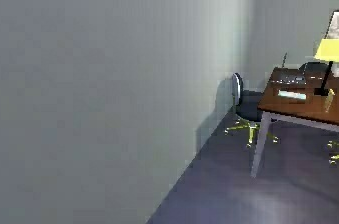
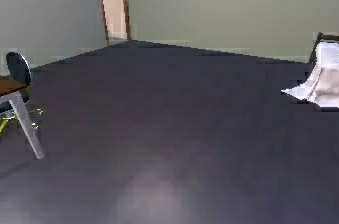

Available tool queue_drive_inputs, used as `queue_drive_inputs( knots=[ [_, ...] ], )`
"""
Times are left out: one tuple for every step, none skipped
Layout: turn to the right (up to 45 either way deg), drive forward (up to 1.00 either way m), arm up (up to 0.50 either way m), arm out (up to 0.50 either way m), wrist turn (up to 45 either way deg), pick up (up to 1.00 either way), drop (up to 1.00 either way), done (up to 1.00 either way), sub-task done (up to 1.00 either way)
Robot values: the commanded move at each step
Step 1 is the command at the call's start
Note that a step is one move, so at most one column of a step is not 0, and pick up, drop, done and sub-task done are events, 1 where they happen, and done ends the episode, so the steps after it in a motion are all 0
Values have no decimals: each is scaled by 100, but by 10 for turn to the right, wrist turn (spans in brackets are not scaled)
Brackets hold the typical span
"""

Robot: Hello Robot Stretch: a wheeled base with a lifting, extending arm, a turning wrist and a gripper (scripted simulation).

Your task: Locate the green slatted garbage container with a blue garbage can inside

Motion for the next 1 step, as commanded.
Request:
queue_drive_inputs(
  knots=[
    [450, 0, 0, 0, 0, 0, 0, 0, 0]
  ],
)
